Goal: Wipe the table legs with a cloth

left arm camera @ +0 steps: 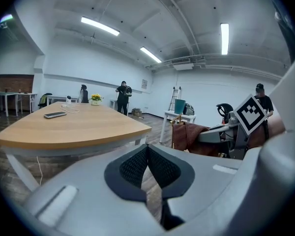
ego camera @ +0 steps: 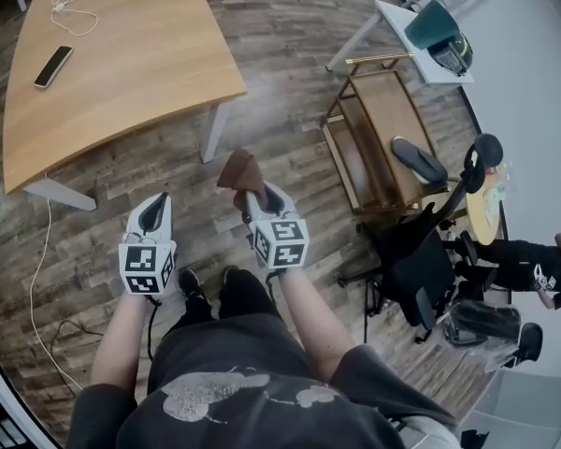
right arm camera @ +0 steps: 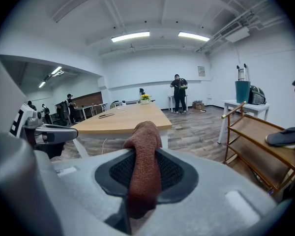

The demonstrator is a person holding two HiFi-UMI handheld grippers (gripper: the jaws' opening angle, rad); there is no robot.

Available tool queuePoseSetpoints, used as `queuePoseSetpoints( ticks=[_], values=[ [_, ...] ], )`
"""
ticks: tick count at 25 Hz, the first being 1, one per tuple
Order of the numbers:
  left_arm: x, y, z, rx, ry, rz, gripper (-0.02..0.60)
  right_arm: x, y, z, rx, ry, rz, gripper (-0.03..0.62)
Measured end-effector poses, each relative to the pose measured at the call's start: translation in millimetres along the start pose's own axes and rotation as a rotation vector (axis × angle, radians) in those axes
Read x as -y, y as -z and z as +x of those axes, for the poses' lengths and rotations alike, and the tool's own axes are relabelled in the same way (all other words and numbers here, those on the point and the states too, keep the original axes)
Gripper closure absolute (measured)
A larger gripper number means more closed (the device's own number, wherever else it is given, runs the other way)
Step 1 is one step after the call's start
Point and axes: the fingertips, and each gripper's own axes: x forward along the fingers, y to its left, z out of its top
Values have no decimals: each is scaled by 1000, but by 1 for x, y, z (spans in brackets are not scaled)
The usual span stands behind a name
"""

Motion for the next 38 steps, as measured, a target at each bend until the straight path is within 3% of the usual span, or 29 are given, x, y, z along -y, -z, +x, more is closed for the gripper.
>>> queuePoseSetpoints(
  ticks=[5,10,19,24,29,38],
  values=[
    [-10,5,24,-13,-9,-16,563,6,0,30,-22,-14,-8,513],
    [-18,0,53,-6,-65,-35,563,14,5,73,-69,-68,27,513],
    [-42,27,138,5,-123,-12,563,22,28,195,-131,-200,64,513],
    [-74,69,171,21,-131,-10,563,19,48,258,-108,-208,62,513],
    [-100,125,199,-2,-120,17,563,36,64,299,-26,-144,91,513],
    [-140,227,252,7,-112,-2,563,50,170,364,-46,-132,49,511]
  ],
)
